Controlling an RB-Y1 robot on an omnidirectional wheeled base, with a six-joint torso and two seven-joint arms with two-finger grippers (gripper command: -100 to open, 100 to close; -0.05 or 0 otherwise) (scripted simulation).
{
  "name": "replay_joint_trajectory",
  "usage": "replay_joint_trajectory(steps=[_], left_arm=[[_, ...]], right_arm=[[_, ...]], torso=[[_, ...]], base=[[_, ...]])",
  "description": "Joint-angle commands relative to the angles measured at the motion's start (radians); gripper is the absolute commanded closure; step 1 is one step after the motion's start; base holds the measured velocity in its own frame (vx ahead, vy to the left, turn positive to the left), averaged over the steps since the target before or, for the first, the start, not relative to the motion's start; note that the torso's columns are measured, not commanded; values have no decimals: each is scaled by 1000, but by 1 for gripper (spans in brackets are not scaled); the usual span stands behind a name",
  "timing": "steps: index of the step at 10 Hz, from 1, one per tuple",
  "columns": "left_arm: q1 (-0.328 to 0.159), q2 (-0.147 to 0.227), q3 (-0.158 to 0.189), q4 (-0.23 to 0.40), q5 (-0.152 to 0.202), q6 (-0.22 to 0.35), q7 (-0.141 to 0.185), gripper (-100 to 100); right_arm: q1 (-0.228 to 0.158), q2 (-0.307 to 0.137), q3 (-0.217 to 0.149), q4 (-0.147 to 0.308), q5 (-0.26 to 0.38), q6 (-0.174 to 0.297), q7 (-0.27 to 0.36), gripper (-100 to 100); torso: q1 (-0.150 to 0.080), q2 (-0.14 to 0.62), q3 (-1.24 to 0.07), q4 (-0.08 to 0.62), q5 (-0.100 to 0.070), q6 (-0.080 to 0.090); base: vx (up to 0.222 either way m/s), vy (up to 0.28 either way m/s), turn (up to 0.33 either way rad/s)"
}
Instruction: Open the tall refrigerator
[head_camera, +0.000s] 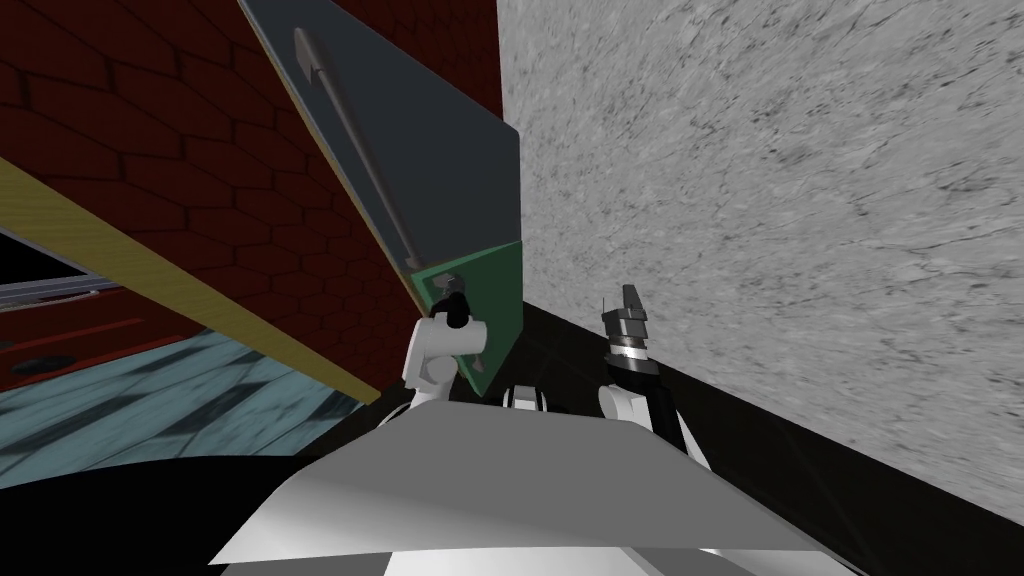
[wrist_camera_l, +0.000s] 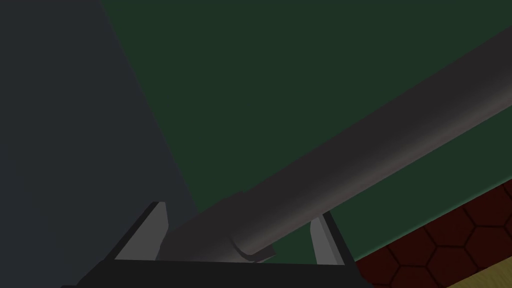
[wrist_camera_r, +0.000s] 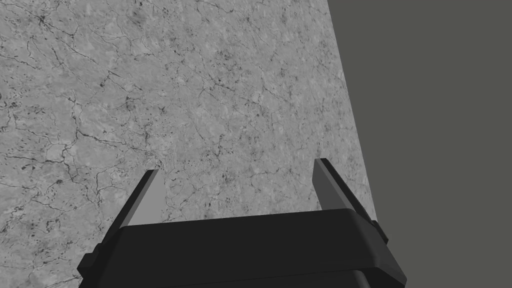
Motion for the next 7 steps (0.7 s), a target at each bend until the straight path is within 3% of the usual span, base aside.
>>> replay_joint_trajectory(steps=[1, 3, 4, 5, 7], left_arm=[[-50, -18, -69, 38, -67, 66, 26, 100], [-50, -18, -130, 38, -140, 111, 26, 100], [-50, -18, -143, 38, -141, 111, 26, 100], [-100, -33, -174, 65, -185, 159, 49, 100], [-100, -33, -229, 65, -249, 200, 49, 100]], right_arm=[[0, 0, 0, 0, 0, 0, 0, 0], [0, 0, 0, 0, 0, 0, 0, 0], [0, 0, 0, 0, 0, 0, 0, 0], [0, 0, 0, 0, 0, 0, 0, 0], [0, 0, 0, 0, 0, 0, 0, 0]], torso=[[2, 0, 0, 0, 0, 0], [-2, 0, 0, 2, -1, 0], [1, 1, 1, 1, 0, -1], [3, 2, 1, 2, 0, -1], [-3, 2, 1, 3, -2, -1]], base=[[-3, -54, 41], [8, -40, -1], [4, -11, 5], [6, -54, 39], [18, -51, 3]])
